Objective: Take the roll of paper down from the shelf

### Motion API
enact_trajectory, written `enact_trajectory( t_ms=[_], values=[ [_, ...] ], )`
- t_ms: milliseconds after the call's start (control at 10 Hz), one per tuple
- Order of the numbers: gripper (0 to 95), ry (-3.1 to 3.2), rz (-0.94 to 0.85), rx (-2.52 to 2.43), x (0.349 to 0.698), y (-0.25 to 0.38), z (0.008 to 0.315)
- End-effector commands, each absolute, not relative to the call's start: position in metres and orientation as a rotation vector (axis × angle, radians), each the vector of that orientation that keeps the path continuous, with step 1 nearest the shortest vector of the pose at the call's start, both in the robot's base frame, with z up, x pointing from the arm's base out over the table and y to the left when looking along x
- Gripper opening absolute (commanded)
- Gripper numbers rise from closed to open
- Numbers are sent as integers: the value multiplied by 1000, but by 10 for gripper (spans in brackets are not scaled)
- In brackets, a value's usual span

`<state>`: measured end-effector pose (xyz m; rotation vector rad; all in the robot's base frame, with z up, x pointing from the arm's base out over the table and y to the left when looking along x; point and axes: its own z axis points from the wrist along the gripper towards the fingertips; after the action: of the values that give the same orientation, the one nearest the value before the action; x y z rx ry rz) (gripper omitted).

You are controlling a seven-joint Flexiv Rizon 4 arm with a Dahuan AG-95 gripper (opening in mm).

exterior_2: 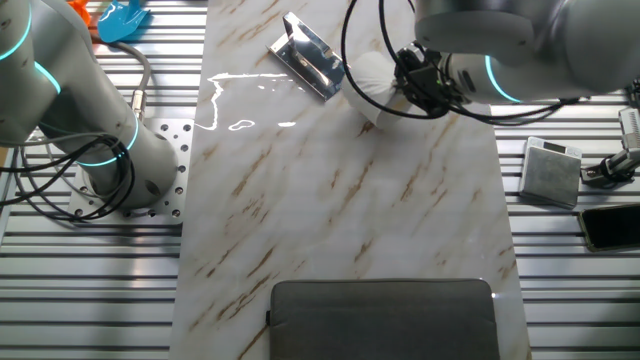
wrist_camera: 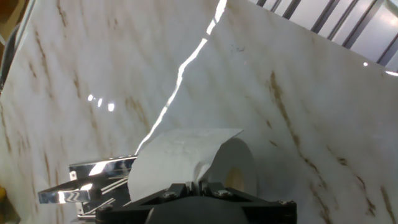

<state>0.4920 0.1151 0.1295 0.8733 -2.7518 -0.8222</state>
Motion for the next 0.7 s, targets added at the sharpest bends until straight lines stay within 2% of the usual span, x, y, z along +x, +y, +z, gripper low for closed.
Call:
enact_trajectory(
  t_ms=[100,700],
  values=[
    [0,-2745,-827,871,489,118,129],
    [0,-2719,-830,886,487,121,129]
  ],
)
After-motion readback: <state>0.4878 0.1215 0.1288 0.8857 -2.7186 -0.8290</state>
